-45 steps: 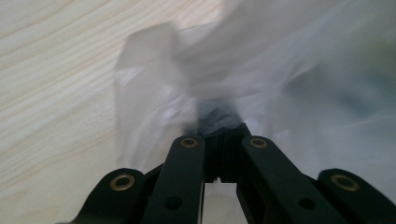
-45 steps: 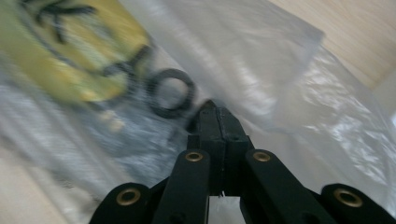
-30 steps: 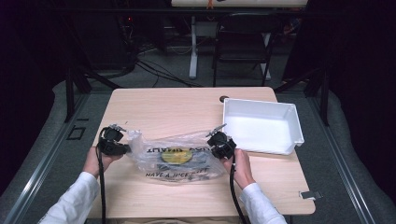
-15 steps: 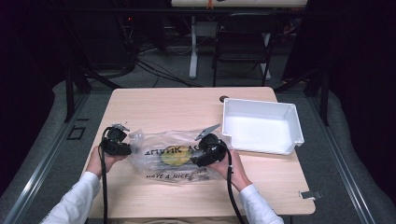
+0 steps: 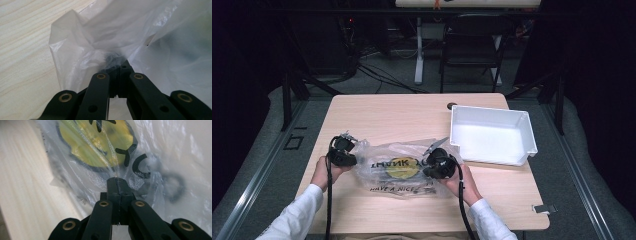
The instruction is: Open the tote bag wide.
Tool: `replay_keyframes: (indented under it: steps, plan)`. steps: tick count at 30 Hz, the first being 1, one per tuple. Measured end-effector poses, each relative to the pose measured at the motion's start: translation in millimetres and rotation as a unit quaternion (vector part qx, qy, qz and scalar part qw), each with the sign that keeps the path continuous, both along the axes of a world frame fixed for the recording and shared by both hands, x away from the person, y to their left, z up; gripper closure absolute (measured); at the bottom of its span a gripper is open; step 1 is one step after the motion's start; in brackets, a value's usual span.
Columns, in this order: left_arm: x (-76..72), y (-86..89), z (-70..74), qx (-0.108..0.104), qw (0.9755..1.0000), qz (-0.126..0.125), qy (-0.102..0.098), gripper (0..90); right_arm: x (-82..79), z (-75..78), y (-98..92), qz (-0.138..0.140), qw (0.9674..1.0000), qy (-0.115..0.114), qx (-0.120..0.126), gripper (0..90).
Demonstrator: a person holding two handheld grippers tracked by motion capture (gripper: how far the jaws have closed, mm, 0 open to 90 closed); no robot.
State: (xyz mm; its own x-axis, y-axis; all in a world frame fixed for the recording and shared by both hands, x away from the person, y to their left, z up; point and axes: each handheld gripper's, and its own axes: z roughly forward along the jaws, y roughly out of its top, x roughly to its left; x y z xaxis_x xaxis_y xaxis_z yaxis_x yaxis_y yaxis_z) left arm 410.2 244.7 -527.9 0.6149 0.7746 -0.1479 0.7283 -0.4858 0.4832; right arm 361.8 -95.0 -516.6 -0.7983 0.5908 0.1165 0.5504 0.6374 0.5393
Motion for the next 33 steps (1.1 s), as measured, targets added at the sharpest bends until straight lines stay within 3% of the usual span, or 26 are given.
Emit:
replay_keyframes:
  steps: [2,7,8,11,14,16,18,25,27,33]
  plan:
    - [2.1,-2.1,-1.7,0.004,1.0000,0.001,-0.002,90.0,-6.7,-4.7,-3.6,0.006,0.9998,0.018,-0.001,90.0]
    - [5.0,-5.2,-2.6,0.011,0.9999,-0.003,-0.005,90.0,-13.1,-16.2,-6.6,0.012,0.9990,0.039,-0.019,90.0]
    - [5.9,-5.7,-2.8,0.015,0.9999,-0.004,-0.008,90.0,-16.5,-24.1,-4.3,0.013,0.9984,0.050,-0.023,90.0]
    - [6.9,-5.5,-3.8,0.016,0.9998,-0.005,-0.005,89.9,-18.3,-28.8,-0.6,0.026,0.9973,0.062,-0.030,90.0]
    - [4.5,-1.2,-1.3,0.005,0.9998,-0.018,-0.004,84.6,-18.1,-29.1,2.6,0.032,0.9971,0.062,-0.030,90.0]
    - [0.4,3.4,3.3,-0.001,0.9997,-0.023,-0.008,76.7,-16.7,-20.4,-1.1,0.023,0.9985,0.049,-0.005,90.0]
    - [-4.4,8.8,8.7,-0.007,0.9995,-0.028,-0.016,74.2,-16.6,-17.1,-2.9,0.020,0.9989,0.043,0.000,89.7]
    - [-14.0,23.4,25.9,-0.017,0.9991,-0.019,-0.034,58.6,-13.7,-11.4,-10.9,-0.006,0.9994,0.030,0.018,88.6]
    - [-16.5,26.2,30.5,-0.034,0.9988,-0.013,-0.033,58.6,-12.9,-11.3,-11.6,-0.007,0.9995,0.027,0.018,87.8]
    - [-21.9,31.9,35.6,-0.036,0.9988,-0.012,-0.032,54.1,-11.0,-10.4,-10.0,-0.012,0.9994,0.027,0.019,85.2]
